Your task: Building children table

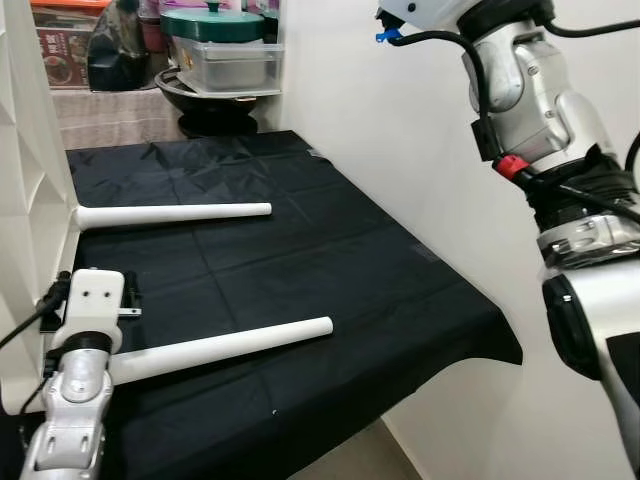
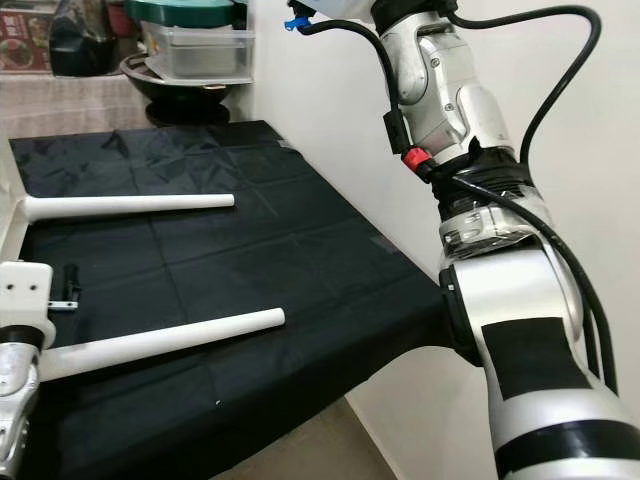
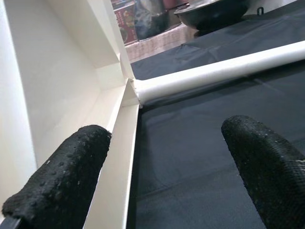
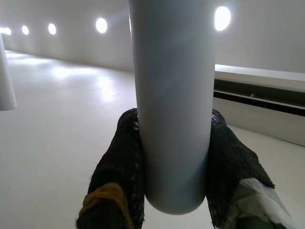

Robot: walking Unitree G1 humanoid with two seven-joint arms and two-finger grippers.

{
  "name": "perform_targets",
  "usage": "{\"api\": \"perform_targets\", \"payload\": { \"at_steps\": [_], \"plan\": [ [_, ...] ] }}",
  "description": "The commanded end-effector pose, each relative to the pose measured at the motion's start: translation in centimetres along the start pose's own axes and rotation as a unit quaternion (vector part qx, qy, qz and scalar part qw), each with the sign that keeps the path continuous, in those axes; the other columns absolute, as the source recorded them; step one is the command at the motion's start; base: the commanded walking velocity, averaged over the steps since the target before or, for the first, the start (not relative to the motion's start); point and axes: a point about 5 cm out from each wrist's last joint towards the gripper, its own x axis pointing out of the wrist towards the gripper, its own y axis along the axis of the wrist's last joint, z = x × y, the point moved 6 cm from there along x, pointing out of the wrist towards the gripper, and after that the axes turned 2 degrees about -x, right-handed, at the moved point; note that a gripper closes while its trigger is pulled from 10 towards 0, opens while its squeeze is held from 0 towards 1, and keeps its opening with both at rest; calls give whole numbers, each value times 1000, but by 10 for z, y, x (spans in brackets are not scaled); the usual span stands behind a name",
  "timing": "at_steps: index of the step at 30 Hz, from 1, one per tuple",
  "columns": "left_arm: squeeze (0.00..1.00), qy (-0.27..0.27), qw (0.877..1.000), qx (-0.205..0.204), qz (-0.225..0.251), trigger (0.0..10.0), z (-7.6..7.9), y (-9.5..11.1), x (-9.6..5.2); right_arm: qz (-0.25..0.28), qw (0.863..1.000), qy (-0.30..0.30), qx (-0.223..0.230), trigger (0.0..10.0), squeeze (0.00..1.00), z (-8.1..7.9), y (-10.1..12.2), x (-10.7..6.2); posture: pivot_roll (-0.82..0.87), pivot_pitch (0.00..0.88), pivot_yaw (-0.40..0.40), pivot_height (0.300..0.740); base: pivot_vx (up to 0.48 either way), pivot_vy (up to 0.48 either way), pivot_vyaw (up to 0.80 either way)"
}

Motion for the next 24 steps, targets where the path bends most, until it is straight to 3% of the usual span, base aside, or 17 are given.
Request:
{"api": "perform_targets", "payload": {
  "at_steps": [1,4,6,7,10,14,16,19,22,24],
  "plan": [
    [0,10,1000,8,3,10000,-10,3,2,-13,1000,9,-3,0,0,3,-7,4,116,0,-139,740,0,0,0],
    [0,15,1000,17,9,10000,-19,7,5,-27,1000,14,3,0,0,3,-14,3,120,0,-139,740,0,0,0],
    [0,33,999,30,17,10000,-45,16,14,-54,998,24,9,0,0,0,-27,0,132,0,-138,740,0,0,0],
    [0,33,999,30,17,10000,-45,16,14,-54,998,24,9,0,0,0,-27,0,132,0,-138,740,0,0,0],
    [0,39,997,48,36,10000,-69,32,26,-88,995,37,14,0,0,-6,-44,-6,145,0,-135,740,0,0,0],
    [0,29,997,59,48,10000,-73,43,32,-117,991,50,35,0,0,-13,-54,-11,148,0,-133,740,0,0,0],
    [0,14,995,77,64,10000,-75,58,42,-166,980,71,79,0,0,-30,-71,-25,154,0,-125,740,0,0,0],
    [0,9,994,83,71,10000,-77,65,46,-188,974,80,100,0,0,-37,-78,-32,154,0,-125,740,0,0,0],
    [0,-9,988,113,100,10000,-81,89,57,-246,953,101,146,0,0,-59,-97,-57,161,0,-120,740,0,0,0],
    [0,-13,986,122,109,10000,-82,97,60,-261,946,105,160,0,0,-65,-102,-64,168,0,-117,740,0,0,0]
  ]
}}
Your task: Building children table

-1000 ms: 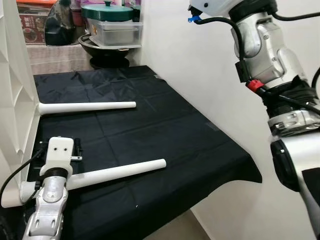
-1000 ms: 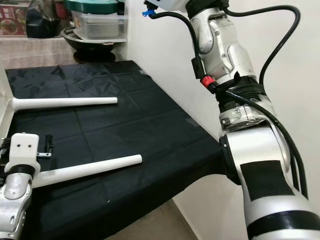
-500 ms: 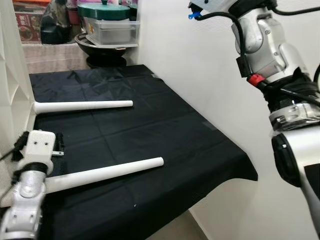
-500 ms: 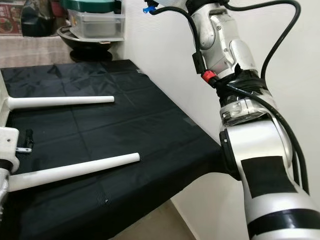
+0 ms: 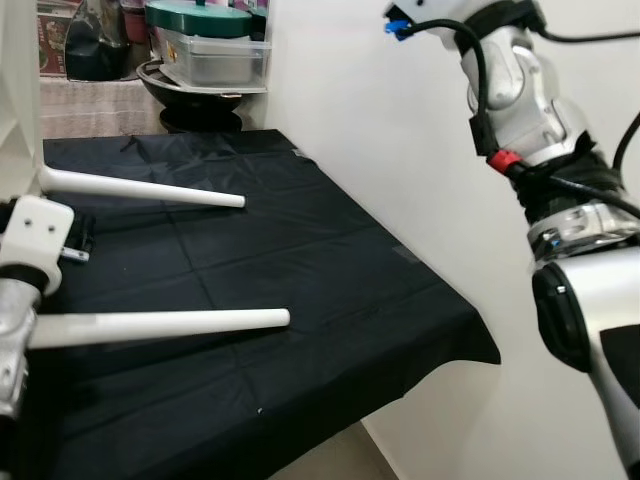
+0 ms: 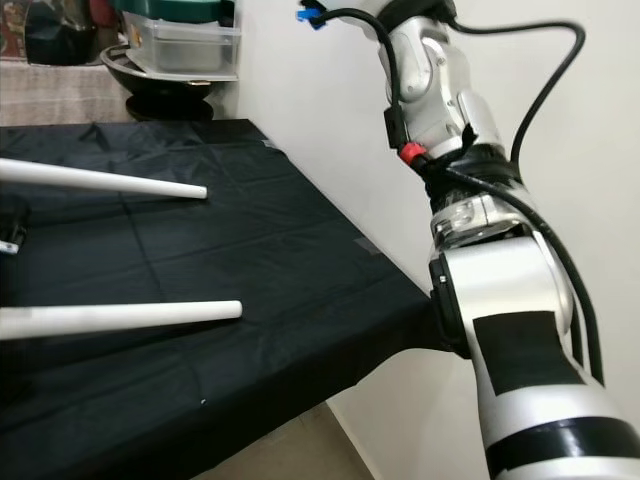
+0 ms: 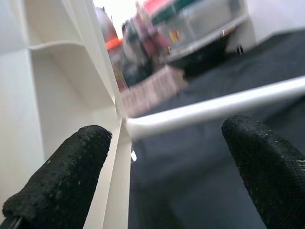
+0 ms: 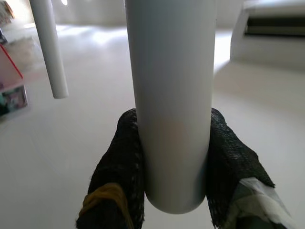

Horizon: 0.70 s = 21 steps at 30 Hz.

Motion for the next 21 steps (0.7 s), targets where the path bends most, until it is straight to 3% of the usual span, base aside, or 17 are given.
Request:
{"api": "perform_targets", "payload": {
  "at_steps": [1,3,7,8,10,11,12,13,15,16,18,20,21],
  "plan": [
    [0,35,999,32,12,10000,-34,11,8,-149,987,20,60,0,0,-20,-75,-29,169,0,-115,740,0,0,0],
    [0,35,998,44,23,10000,-40,18,12,-167,982,22,81,0,0,-25,-83,-35,169,0,-115,740,0,0,0],
    [0,29,993,97,64,10000,-67,52,32,-248,954,57,157,0,0,-66,-116,-68,184,0,-112,740,0,0,0],
    [0,29,993,97,64,10000,-67,52,32,-248,954,57,157,0,0,-66,-116,-68,184,0,-112,740,0,0,0],
    [0,23,989,122,81,10000,-78,70,41,-280,938,79,187,0,0,-88,-126,-86,190,0,-108,740,0,0,0],
    [0,23,989,122,81,10000,-78,70,41,-280,938,79,187,0,0,-88,-126,-86,190,0,-108,740,0,0,0],
    [0,22,986,138,89,10000,-83,80,45,-297,927,94,206,0,0,-103,-131,-98,192,0,-100,740,0,0,0],
    [0,22,986,138,89,10000,-83,80,45,-297,927,94,206,0,0,-103,-131,-98,192,0,-100,740,0,0,0],
    [0,20,981,163,104,10000,-90,98,53,-324,909,124,233,0,0,-131,-135,-119,193,0,-97,740,0,0,0],
    [0,20,981,163,104,10000,-90,98,53,-324,909,124,233,0,0,-131,-135,-119,193,0,-97,740,0,0,0],
    [0,15,976,181,123,10000,-91,115,59,-351,884,169,258,0,0,-170,-133,-149,192,0,-95,740,0,0,0],
    [0,6,974,188,128,10000,-88,120,63,-362,867,206,273,0,0,-199,-125,-172,188,0,-90,740,0,0,0],
    [0,6,974,188,128,10000,-88,120,63,-362,867,206,273,0,0,-199,-125,-172,188,0,-90,740,0,0,0]
  ]
}}
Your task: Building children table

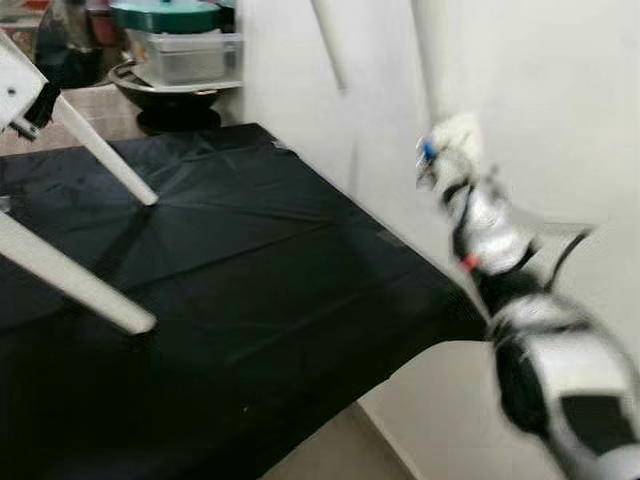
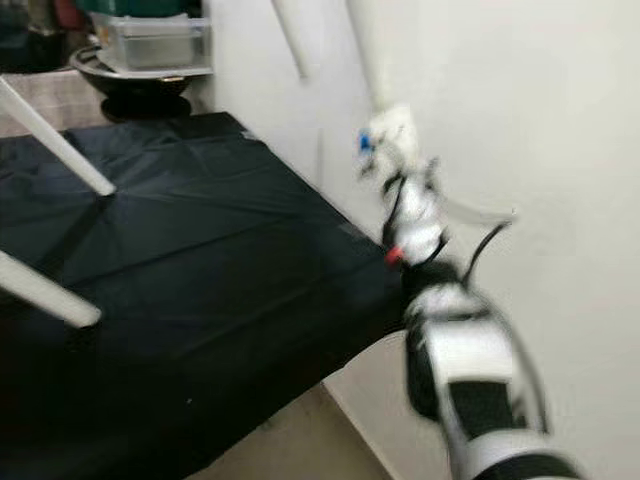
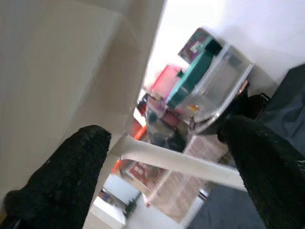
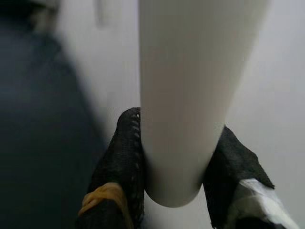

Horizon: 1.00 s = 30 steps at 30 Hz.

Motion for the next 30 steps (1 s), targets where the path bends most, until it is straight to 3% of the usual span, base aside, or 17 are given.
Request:
{"api": "perform_targets", "payload": {
  "at_steps": [1,3,4,7,9,13,20,21,26,27,28,30],
  "plan": [
    [0,15,1000,14,5,10000,-18,2,-1,-49,998,34,-33,0,0,-16,-28,-6,182,0,-90,740,0,0,0],
    [0,2,1000,13,7,10000,-11,1,0,-63,996,63,-21,0,0,-38,-40,-12,185,0,-93,740,0,0,0],
    [0,2,1000,13,7,10000,-11,1,0,-63,996,63,-21,0,0,-38,-40,-12,185,0,-93,740,0,0,0],
    [0,-11,1000,14,10,10000,-5,2,2,-71,993,90,-13,0,0,-59,-48,-17,179,0,-91,740,0,0,0],
    [0,-11,1000,14,10,10000,-5,2,2,-71,993,90,-13,0,0,-59,-48,-17,179,0,-91,740,0,0,0],
    [0,-20,1000,13,14,10000,0,1,3,-70,990,125,0,0,0,-82,-48,-23,178,0,-96,740,0,0,0],
    [0,-30,999,6,14,10000,6,-1,5,-77,985,155,11,0,0,-98,-49,-30,180,0,-101,740,0,0,0],
    [0,-47,999,6,12,10000,12,-2,7,-83,982,167,20,0,0,-105,-49,-34,180,0,-101,740,0,0,0],
    [0,-84,996,4,8,10000,27,-6,5,-93,979,176,31,0,0,-112,-53,-39,170,0,-93,740,0,0,0],
    [0,-87,996,3,7,10000,29,-6,5,-94,979,176,30,3098,0,-112,-53,-39,170,0,-93,740,0,0,0],
    [0,-94,996,4,3,10000,33,-9,3,-100,979,176,34,3647,0,-113,-56,-40,165,0,-93,740,0,0,0],
    [0,-102,995,5,-1,10000,38,-12,2,-107,978,176,38,3765,0,-113,-60,-42,165,0,-93,740,0,0,0]
  ]
}}
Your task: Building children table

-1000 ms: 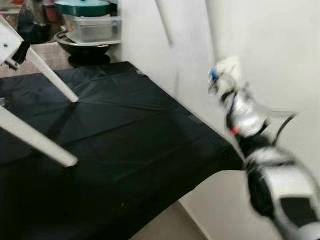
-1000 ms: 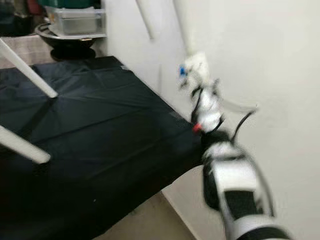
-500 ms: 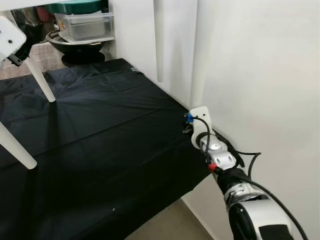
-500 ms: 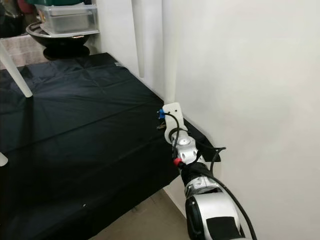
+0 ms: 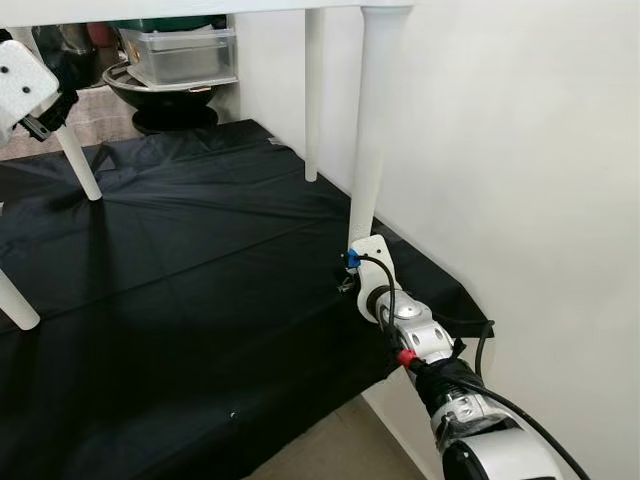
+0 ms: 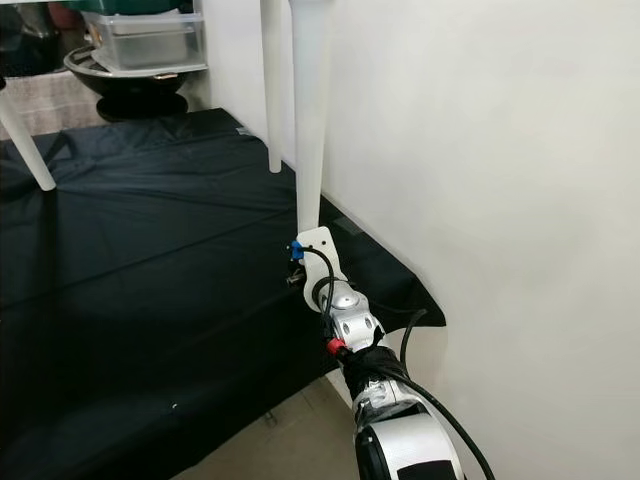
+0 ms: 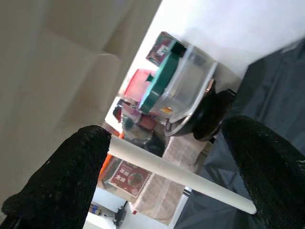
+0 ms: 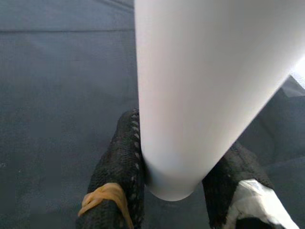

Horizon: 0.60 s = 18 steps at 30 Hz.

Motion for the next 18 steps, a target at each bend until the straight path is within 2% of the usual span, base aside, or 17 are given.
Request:
{"api": "perform_targets", "payload": {
  "at_steps": [1,2,3,4,6,8,9,13,14,15,16,18],
  "plan": [
    [0,-24,1000,1,-8,10000,14,-6,-1,-16,999,11,-32,3765,0,-8,-6,0,165,0,-93,740,0,0,0],
    [0,-32,999,1,-11,10000,18,-9,-2,-23,999,11,-29,4549,0,-8,-9,-2,164,0,-93,740,0,0,0],
    [0,-38,999,0,-13,10000,21,-11,-3,-30,999,11,-27,9569,0,-8,-12,-3,162,0,-92,740,0,0,0],
    [0,-45,999,0,-17,10000,24,-14,-4,-40,999,11,-27,10000,0,-8,-17,-4,162,0,-92,740,0,0,0],
    [0,-56,998,-1,-23,10000,29,-18,-5,-54,998,10,-23,10000,0,-7,-23,-5,162,0,-92,740,0,0,0],
    [0,-69,997,-1,-28,10000,36,-22,-7,-40,999,8,-12,10000,0,-5,-19,-8,162,0,-92,740,0,0,0],
    [0,-74,997,0,-30,10000,39,-25,-8,-37,999,14,-23,10000,722,-6,-18,-10,156,0,-92,740,0,0,0],
    [0,-77,997,1,-31,10000,41,-26,-9,-35,999,19,-32,10000,722,-8,-18,-12,156,0,-92,740,0,0,0],
    [0,-80,996,-1,-32,10000,43,-28,-10,-18,999,25,-27,10000,1000,-9,-13,-15,156,0,-92,740,0,0,0],
    [0,-83,996,-6,-35,10000,46,-30,-11,12,999,30,-23,10000,1000,-8,-4,-21,150,0,-90,740,0,0,0],
    [0,-83,996,-6,-35,10000,46,-30,-11,12,999,30,-23,10000,1000,-8,-4,-21,150,0,-90,740,0,0,0],
    [0,-84,996,-19,-39,10000,52,-34,-13,70,997,34,-1,10000,1000,-2,14,-35,140,0,-89,740,0,0,0]
  ]
}}
